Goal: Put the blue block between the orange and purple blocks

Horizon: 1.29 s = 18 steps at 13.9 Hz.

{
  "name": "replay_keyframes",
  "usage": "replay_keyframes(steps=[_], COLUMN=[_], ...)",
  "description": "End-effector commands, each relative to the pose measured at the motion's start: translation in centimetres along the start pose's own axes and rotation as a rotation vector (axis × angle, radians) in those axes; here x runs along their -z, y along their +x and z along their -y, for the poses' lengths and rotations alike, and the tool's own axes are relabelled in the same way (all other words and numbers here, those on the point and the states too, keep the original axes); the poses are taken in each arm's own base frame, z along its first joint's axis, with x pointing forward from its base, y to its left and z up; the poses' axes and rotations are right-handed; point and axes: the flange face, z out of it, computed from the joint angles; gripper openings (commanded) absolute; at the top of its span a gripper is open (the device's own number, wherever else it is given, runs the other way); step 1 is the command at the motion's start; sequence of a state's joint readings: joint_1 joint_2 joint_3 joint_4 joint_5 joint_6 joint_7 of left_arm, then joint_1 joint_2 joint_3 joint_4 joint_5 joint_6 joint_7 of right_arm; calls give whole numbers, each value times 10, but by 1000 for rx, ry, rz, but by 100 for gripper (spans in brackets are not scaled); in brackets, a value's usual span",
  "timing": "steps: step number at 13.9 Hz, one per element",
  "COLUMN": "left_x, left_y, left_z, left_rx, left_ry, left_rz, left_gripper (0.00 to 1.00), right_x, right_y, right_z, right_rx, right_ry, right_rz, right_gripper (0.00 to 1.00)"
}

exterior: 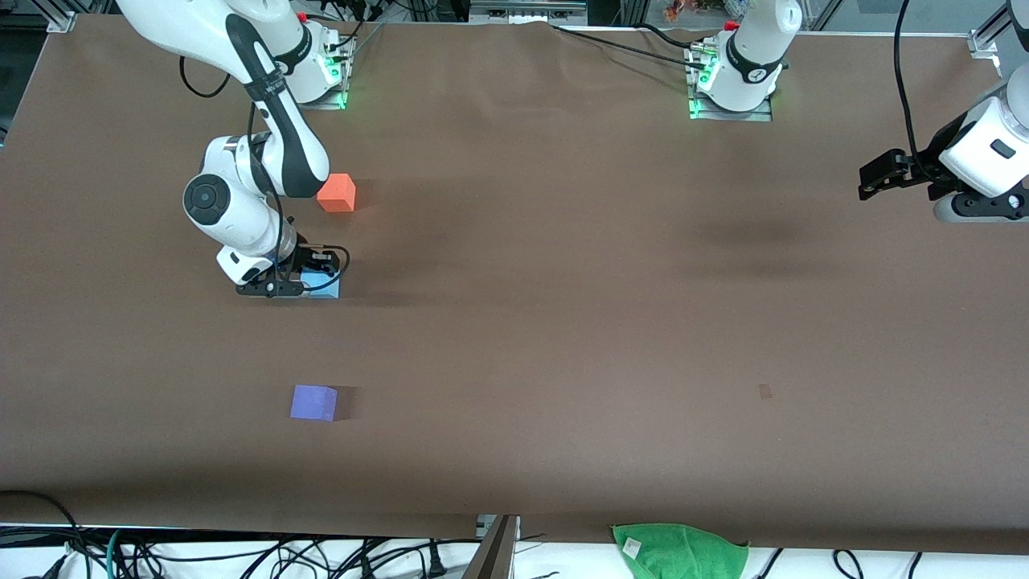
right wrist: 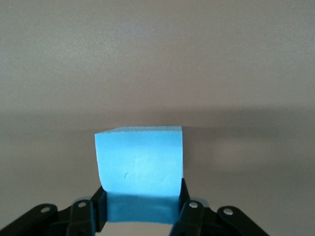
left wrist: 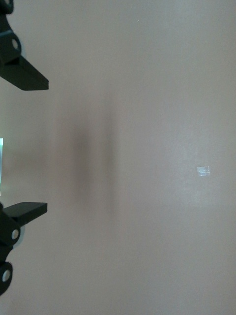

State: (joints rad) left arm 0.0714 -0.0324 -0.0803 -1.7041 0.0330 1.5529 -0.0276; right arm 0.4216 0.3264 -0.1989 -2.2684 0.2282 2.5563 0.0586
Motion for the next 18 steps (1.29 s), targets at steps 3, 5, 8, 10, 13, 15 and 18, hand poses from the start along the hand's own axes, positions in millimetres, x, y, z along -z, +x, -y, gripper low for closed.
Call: replay_keyframes(steps=[3, 5, 8, 10, 13, 15, 18], left_x=[6, 6, 6, 6, 6, 6, 6], left_y=[2, 2, 2, 2, 2, 2, 2], left_z=[-1, -1, -1, -1, -1, -1, -2], left_rx=[-3, -3, -2, -2, -2, -2, -3], left_ry=[-6, -6, -6, -6, -6, -6, -6], left_rz=[4, 4, 4, 4, 4, 4, 4], left_gripper=[100, 100, 100, 100, 100, 100, 100], right_x=[3, 18, 47, 67, 109, 145, 208], right_y=[-12, -3, 14, 26, 33, 45, 60], right_z=[5, 8, 17, 18, 11, -1, -9], right_rx=[7, 25, 70, 108, 110, 120, 145], right_ry=[22, 32, 48, 57, 69, 45, -22], right_rz=[-21, -49, -32, 8, 57, 104, 170], right_gripper=[100, 100, 100, 100, 99, 100, 100])
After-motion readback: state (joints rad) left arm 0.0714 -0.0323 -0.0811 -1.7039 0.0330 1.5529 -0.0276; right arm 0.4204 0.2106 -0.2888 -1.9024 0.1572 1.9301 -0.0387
